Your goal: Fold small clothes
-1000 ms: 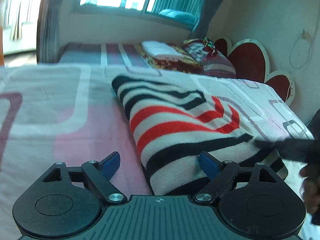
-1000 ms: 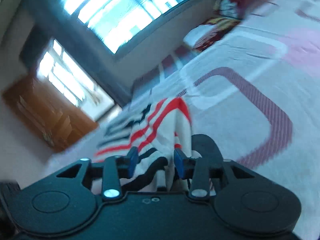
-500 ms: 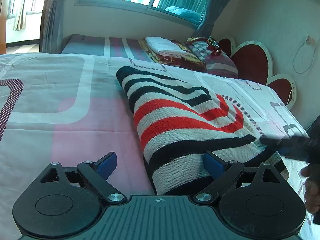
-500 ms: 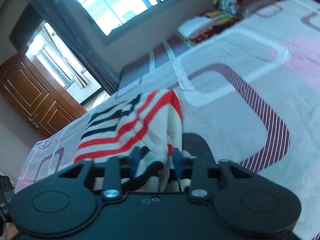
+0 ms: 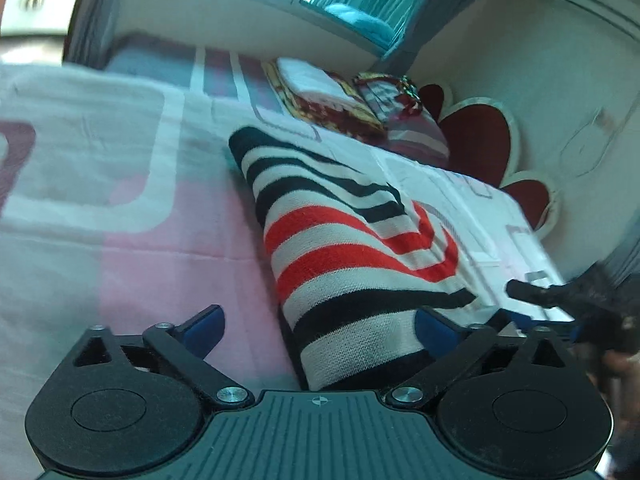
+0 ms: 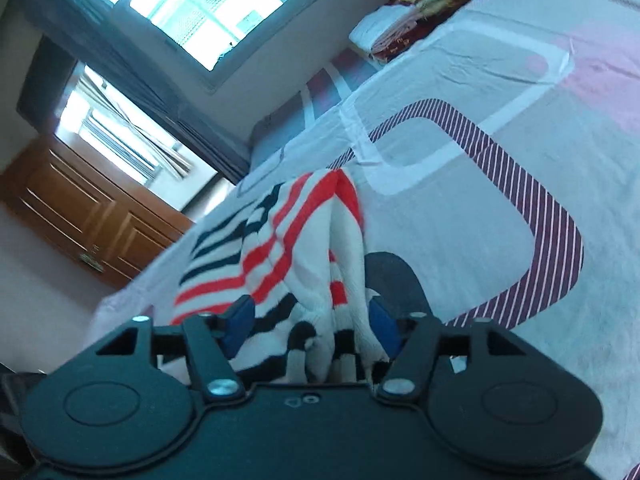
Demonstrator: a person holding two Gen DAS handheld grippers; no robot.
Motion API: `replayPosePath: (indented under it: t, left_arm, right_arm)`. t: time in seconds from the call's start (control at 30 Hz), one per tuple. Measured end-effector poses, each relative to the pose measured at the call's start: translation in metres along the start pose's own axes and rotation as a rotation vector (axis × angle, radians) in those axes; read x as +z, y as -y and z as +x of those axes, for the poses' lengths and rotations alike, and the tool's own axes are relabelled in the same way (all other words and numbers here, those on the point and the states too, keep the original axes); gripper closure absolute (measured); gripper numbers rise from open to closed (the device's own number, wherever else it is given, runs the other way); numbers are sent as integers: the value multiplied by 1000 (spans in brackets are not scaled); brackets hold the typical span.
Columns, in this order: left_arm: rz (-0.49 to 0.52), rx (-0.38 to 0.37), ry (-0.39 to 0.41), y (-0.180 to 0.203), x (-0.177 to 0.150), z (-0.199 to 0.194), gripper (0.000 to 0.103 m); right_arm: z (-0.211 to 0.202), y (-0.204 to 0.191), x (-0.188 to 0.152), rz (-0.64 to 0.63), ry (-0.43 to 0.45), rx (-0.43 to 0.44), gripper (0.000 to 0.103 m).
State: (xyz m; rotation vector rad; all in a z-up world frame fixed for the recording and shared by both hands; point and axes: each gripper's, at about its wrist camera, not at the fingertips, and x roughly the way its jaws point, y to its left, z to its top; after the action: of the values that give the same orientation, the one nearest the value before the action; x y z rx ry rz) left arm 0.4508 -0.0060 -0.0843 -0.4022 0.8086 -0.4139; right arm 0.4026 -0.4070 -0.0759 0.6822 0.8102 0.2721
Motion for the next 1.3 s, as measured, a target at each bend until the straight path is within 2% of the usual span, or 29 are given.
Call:
replayPosePath:
  t: [0.13, 0.2, 0.3, 0.37, 0.5, 0.57, 0.6, 0.67, 0.77, 0.83, 0.9, 0.93, 0.97, 1.0, 1.03, 1.1, 1.17, 1.23, 1.27, 1.3]
  left_arm:
    - [-73, -63, -38, -12, 1, 12, 13]
    - [-103, -77, -54, -16, 1, 21, 13]
    - [-114, -78, -68, -18, 1, 30, 13]
    - [-123, -85, -64, -19, 0, 33, 13]
    - [-131, -87, -54, -19, 3, 39, 13]
    - [-131, -84, -59, -18, 7, 44, 13]
    - [-129, -81, -63, -17, 9, 46, 13]
    - [-113, -81, -75, -13, 14, 48, 13]
    - [-55, -72, -96, -7, 16, 52, 13]
    - [-49, -67, -102, -6, 17, 53, 13]
    - [-42, -69, -104, -6, 18, 51, 13]
    - [-40, -76, -111, -7, 19, 49, 13]
    - [-39, -83, -117, -9, 19, 48, 13]
    - [-35, -92, -126, -11, 20, 47, 13]
    - [-35, -103, -138, -13, 20, 46, 13]
    - [-60, -145, -174, -18, 21, 48, 14]
    - [-82, -190, -213, -21, 19, 52, 16]
    - [-99, -208, -221, -22, 17, 55, 20]
    - [-113, -220, -220, -24, 16, 55, 29]
    - [-134, -245, -226, -27, 15, 56, 33]
  right_arm:
    - [-1, 3, 9, 3, -21, 11, 45]
    - [6, 0, 9, -32, -47, -1, 45]
    - [18, 5, 13, -11, -78, 1, 46]
    - [16, -5, 13, -75, -28, -15, 58]
    - [28, -26, 12, -200, 22, -20, 62]
    - [42, -36, 12, -279, 15, -93, 62]
    - [48, -39, 12, -308, 2, -130, 69]
    - [55, -41, 12, -333, -10, -136, 82]
    - [47, -47, 10, -382, 49, -142, 90]
    - [55, -41, 11, -373, 11, -168, 89]
    - [48, -39, 15, -329, 18, -160, 75]
    - [40, -37, 19, -282, 23, -130, 71]
    - [32, -32, 22, -240, 17, -86, 55]
    - [25, -27, 25, -213, 4, -43, 28]
    - [20, -24, 26, -200, -12, -23, 23]
    - [21, -18, 29, -181, -105, -7, 31]
    - [28, -13, 31, -167, -200, -7, 31]
    - [34, -9, 30, -168, -248, -19, 31]
    - [38, -6, 29, -160, -275, -11, 31]
    - [41, -2, 28, -155, -288, -14, 31]
